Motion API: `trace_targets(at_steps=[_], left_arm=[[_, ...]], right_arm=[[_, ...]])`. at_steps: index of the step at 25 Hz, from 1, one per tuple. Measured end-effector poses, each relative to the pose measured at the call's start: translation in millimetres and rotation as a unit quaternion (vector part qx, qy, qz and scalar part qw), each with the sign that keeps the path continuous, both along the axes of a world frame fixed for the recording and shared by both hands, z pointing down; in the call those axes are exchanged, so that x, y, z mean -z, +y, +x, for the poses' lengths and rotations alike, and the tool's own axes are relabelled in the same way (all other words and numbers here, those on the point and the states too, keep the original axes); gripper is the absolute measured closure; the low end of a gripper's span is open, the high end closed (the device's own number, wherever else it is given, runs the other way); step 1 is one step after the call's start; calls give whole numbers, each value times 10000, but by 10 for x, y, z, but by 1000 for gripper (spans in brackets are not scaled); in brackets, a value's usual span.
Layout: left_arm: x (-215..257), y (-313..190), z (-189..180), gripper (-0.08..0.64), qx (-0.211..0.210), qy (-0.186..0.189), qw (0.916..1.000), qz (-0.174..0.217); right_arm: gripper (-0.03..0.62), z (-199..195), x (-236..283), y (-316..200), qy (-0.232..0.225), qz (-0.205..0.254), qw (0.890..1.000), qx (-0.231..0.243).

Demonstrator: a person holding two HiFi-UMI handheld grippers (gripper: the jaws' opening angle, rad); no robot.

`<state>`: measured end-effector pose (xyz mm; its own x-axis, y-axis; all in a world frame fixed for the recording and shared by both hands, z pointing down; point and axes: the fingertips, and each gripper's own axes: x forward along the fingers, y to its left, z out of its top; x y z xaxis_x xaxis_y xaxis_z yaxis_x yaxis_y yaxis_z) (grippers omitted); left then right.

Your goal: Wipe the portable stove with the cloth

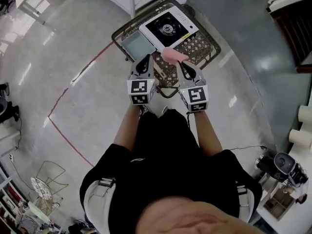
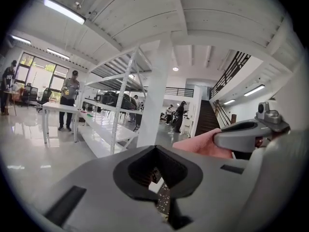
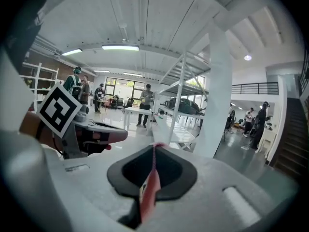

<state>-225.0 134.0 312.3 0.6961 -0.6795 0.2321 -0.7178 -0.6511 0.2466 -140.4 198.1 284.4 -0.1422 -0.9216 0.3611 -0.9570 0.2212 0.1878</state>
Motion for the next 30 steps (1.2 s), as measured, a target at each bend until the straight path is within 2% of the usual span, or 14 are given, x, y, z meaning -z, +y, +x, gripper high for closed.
trace_targets(at_steps=[8, 16, 20, 24, 28, 30], left_arm=[[-402, -438, 113, 560, 320, -218, 9989, -248], [-679, -1053, 270, 560, 1196, -529, 9906, -409], [-851, -1188, 482, 560, 1528, -705, 9828, -763], [-1102, -1263, 649, 560, 1961, -861, 9706, -1102], [-1269, -1151, 606, 560, 2350, -1042, 9564, -1387], [-1356, -1057, 540, 560, 2528, -1136, 9488, -1515]], right_arm=[[583, 110, -409, -566, -131, -359, 9974, 617], [583, 415, -808, -1298, -338, -750, 9825, 1668], [583, 527, -942, -1508, -310, -960, 9663, 2369], [583, 739, -1288, -1499, -320, -1440, 9463, 2875], [583, 780, -1717, -1348, -614, -2016, 9251, 3159], [583, 687, -1845, -1323, -689, -2131, 9129, 3413]])
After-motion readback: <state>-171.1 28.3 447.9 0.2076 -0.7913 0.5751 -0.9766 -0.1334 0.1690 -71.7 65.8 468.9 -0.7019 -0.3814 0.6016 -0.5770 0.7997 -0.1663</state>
